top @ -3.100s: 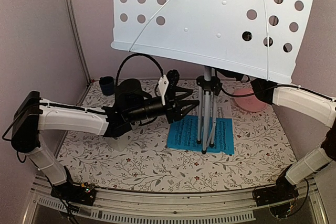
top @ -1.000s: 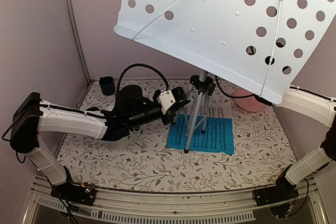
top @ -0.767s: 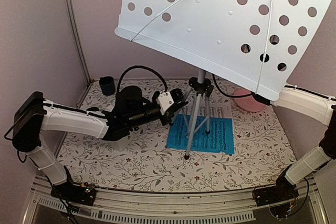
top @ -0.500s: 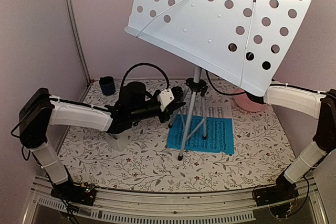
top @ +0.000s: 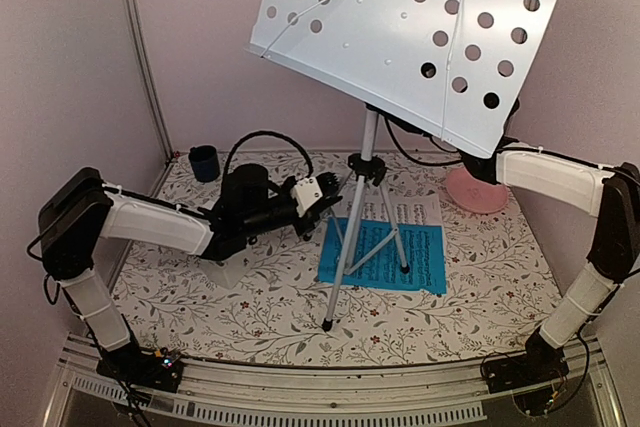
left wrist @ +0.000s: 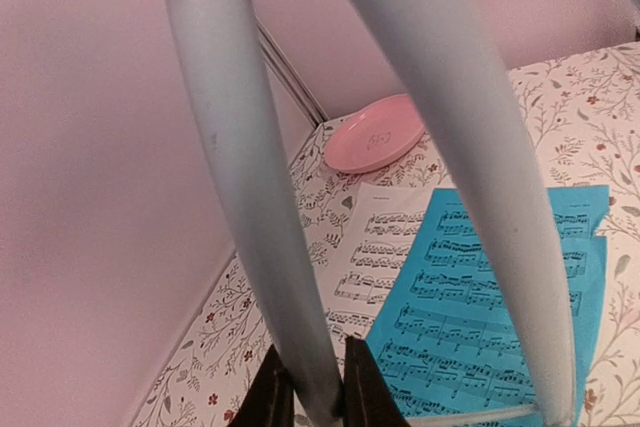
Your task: Set up the instrument practice props
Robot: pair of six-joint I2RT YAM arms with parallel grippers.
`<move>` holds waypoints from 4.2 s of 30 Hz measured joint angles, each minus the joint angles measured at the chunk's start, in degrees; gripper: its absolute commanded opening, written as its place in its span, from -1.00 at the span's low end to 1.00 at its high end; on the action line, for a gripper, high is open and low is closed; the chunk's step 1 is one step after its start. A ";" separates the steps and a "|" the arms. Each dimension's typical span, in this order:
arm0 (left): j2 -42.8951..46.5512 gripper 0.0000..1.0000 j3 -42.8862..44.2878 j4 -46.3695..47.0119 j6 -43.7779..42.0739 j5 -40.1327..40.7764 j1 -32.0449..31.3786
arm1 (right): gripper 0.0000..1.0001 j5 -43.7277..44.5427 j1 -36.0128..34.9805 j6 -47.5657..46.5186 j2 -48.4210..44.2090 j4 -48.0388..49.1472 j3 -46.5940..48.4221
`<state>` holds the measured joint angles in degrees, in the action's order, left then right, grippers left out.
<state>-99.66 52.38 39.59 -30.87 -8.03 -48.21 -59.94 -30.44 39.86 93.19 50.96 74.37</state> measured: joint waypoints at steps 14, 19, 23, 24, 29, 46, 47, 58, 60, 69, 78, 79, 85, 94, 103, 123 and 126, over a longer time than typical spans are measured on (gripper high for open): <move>-3.48 -1.00 -1.84 6.27 -5.01 -0.15 3.23 | -1.00 1.01 1.64 -0.04 0.98 -8.22 7.58; -4.96 -1.00 -2.27 7.85 -4.48 0.70 3.37 | -1.00 0.87 0.76 0.44 3.50 -7.52 8.28; -6.19 -0.95 -2.12 9.31 -3.78 1.62 3.43 | -1.00 -0.33 0.04 0.39 5.27 -6.80 9.81; -6.49 -0.86 -2.08 9.77 -3.63 1.90 3.43 | -1.00 -1.16 -0.04 0.31 5.62 -6.73 10.34; -7.08 -0.25 -2.58 11.41 -3.21 2.73 3.45 | -1.00 -4.07 -0.70 0.04 7.10 -5.49 11.91; 7.02 0.82 -11.76 1.33 5.97 2.99 3.43 | -1.00 -13.09 -4.44 7.04 9.11 3.43 16.11; 7.21 0.84 -11.76 0.74 6.23 3.19 3.43 | -1.00 -13.40 -4.44 7.21 9.11 3.91 16.11; 7.48 0.99 -16.57 -1.36 6.49 -0.55 2.03 | -1.00 -16.68 -4.44 5.29 9.09 4.04 15.43; 8.70 0.96 -16.50 -2.27 7.13 -1.36 1.03 | -1.00 -16.76 -4.44 5.11 8.98 4.33 15.15; 17.40 0.56 -5.57 -4.63 17.90 -10.78 -2.12 | -1.00 -17.27 -4.44 4.31 8.79 5.79 14.47; 10.73 0.33 5.70 -3.50 32.00 -15.17 -4.22 | -1.00 -18.64 -4.44 5.38 8.85 9.05 14.49; 9.68 0.30 6.56 -3.58 32.87 -15.30 -4.37 | -1.00 -18.86 -4.44 5.60 8.90 9.38 14.49; 5.81 -0.04 11.23 -3.98 35.69 -15.30 -5.38 | -1.00 -19.76 -4.44 6.88 9.46 11.02 14.51; 4.52 -0.95 14.58 -3.26 36.41 -15.74 -6.21 | -1.00 -19.78 -4.37 8.57 9.97 12.09 14.93; 4.39 -1.00 14.95 -3.41 36.63 -15.93 -6.23 | -0.15 -19.63 -3.58 10.25 9.97 12.59 14.97; 5.14 -1.00 15.39 -8.07 33.70 -15.82 -4.90 | 0.46 -0.22 9.18 12.28 -0.24 12.33 -5.99; 5.14 -1.00 15.72 -8.83 33.64 -16.24 -4.48 | 0.35 3.52 12.57 10.62 -1.70 7.74 -12.07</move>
<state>-94.52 68.10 30.76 2.76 -24.27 -52.69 -56.42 -17.87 50.48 91.48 58.70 62.30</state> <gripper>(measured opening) 0.187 0.721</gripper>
